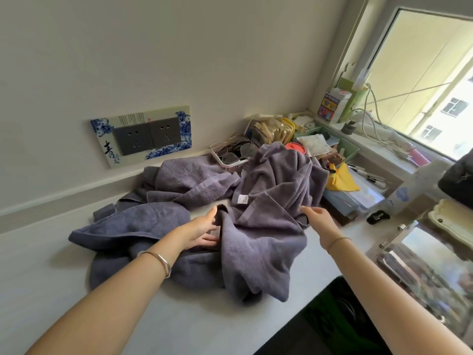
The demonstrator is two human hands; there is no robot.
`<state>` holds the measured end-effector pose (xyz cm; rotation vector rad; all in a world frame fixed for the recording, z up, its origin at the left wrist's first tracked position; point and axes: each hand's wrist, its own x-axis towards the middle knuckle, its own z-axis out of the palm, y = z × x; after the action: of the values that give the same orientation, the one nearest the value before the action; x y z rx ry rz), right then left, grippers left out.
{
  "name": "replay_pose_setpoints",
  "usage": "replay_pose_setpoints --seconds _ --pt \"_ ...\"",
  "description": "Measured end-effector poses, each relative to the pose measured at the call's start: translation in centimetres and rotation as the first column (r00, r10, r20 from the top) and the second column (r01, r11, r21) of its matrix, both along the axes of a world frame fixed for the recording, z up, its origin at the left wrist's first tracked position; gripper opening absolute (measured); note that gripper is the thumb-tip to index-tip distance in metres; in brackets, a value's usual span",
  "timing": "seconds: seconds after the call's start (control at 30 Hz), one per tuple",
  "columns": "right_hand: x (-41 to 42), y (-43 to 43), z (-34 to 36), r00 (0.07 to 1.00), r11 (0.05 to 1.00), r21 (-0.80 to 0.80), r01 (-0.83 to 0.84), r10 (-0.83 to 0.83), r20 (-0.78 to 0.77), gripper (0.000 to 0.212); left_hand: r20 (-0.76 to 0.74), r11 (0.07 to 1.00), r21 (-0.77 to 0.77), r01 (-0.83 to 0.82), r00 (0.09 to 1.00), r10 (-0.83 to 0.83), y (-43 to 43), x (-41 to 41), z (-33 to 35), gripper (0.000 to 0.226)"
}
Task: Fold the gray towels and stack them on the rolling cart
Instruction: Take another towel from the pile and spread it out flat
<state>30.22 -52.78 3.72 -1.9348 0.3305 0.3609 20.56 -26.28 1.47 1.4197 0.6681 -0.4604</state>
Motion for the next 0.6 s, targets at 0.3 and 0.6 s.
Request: replay_pose_setpoints --seconds 0.3,0.6 --pt "-3.8 7.0 -0.2 0.818 0.788 0.323 -0.523 0.571 -0.069 0.044 -0.055 0.99 0.015 -0.142 0.988 0.142 -1.2 0.5 -2.8 0.081" --pt "-5.5 8.5 -5.6 0.681 0.673 -0.106 -0.732 0.715 -0.156 0.062 -0.022 0.965 0.082 -0.248 0.968 0.251 -0.6 0.0 -3.9 0.06"
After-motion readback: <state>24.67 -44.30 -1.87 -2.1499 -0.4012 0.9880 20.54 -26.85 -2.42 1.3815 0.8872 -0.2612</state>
